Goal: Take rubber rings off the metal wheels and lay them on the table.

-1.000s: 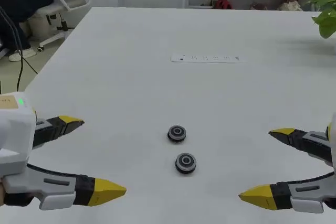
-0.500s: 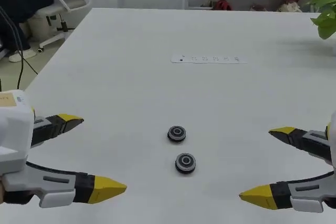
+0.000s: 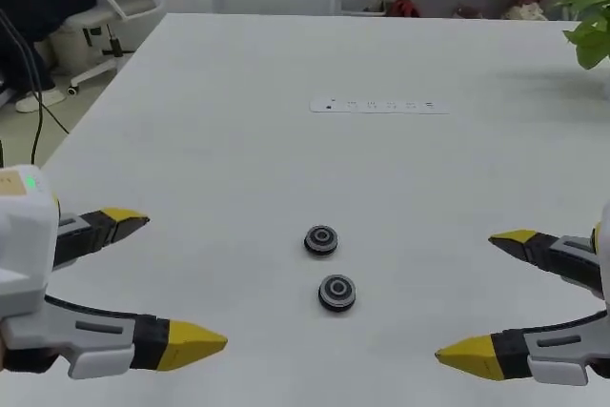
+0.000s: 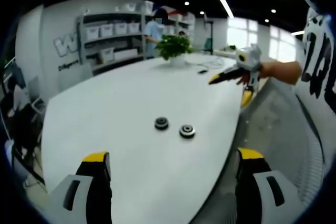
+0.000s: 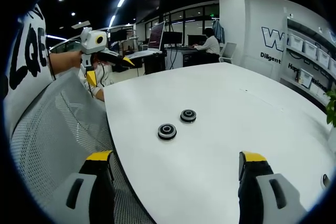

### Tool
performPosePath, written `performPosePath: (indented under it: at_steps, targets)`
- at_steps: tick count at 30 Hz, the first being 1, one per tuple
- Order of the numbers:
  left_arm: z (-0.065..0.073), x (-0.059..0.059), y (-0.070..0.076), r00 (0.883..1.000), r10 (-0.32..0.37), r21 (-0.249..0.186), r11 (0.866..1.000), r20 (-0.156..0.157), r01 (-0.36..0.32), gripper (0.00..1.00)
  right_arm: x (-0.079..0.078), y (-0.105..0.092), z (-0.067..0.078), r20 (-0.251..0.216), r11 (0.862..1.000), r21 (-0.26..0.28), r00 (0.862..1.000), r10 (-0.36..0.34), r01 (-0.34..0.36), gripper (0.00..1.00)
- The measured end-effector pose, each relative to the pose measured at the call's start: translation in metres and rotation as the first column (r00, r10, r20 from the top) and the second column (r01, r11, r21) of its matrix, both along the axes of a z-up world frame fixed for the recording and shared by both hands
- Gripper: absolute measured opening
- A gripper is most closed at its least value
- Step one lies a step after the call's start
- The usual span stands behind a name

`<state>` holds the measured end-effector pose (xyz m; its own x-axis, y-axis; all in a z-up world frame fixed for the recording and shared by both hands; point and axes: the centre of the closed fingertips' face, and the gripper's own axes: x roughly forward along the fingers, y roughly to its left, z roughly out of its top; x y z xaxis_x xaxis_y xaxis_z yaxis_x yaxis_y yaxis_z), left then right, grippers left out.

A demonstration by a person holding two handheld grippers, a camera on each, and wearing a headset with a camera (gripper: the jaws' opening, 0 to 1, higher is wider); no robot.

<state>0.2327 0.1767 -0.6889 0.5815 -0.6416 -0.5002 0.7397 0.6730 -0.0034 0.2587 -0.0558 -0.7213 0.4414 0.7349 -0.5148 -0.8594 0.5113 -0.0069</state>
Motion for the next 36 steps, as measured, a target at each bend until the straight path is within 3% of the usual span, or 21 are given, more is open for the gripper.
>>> performPosePath:
  at_steps: [36]
  targets:
    - [0.0024,0.0013,0.0020,1.000,0.010,0.000,1.000,0.004,-0.010,1.00,0.0008,-0.0017,-0.0049,-0.005,0.999,-0.025,1.000,0.020,-0.021,0.95]
